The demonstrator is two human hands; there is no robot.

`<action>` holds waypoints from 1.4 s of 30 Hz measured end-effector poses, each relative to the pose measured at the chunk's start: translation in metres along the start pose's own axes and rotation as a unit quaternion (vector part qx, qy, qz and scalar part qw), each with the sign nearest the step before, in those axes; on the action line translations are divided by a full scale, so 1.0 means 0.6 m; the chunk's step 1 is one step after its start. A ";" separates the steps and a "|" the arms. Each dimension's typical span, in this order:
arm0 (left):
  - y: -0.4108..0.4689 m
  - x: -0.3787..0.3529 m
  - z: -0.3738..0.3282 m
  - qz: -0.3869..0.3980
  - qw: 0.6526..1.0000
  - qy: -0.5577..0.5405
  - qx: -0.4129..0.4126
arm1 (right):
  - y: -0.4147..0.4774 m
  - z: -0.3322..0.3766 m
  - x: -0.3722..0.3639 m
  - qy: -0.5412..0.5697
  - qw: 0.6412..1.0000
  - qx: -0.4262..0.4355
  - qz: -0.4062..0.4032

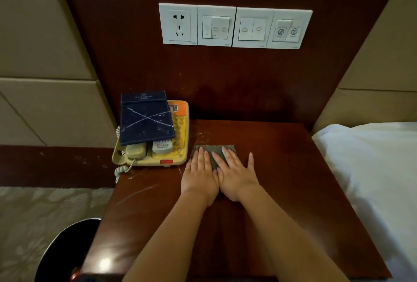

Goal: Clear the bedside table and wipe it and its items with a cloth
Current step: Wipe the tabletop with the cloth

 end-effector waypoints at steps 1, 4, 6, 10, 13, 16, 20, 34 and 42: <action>0.030 0.006 0.001 -0.002 1.000 -0.007 0.007 | 0.028 -0.009 0.010 -0.007 1.000 0.003 -0.001; 0.101 0.020 0.002 -0.007 0.999 -0.027 0.028 | 0.097 -0.030 0.032 -0.019 1.000 0.010 -0.001; 0.145 0.027 0.007 -0.006 0.999 -0.041 0.036 | 0.136 -0.042 0.044 -0.013 1.000 0.014 -0.003; 0.200 0.042 0.011 -0.015 0.999 -0.042 0.031 | 0.189 -0.058 0.060 0.001 1.000 0.015 -0.013; 0.220 0.051 0.007 -0.017 0.999 -0.043 0.021 | 0.210 -0.070 0.066 0.006 1.000 0.014 -0.014; 0.236 0.058 -0.007 -0.018 0.999 -0.034 0.020 | 0.218 -0.089 0.071 0.011 1.000 0.016 -0.021; 0.241 0.063 -0.069 -0.019 0.999 -0.031 0.007 | 0.202 -0.150 0.064 0.019 0.999 0.005 -0.031; 0.272 0.074 -0.422 -0.017 0.992 -0.001 -0.125 | 0.086 -0.486 0.042 0.028 0.989 -0.143 -0.035; 0.238 0.065 -0.445 -0.001 0.982 0.005 -0.189 | 0.038 -0.488 0.021 0.035 0.985 -0.169 -0.028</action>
Point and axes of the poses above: each hand's wrist, its own y-axis towards the middle knuckle, its own x-axis out of the back of the hand, z = x × y, the point moved 7 cm from there along y, towards the middle knuckle, and after that the axes turned 3 degrees about z, right-handed, at the moved point
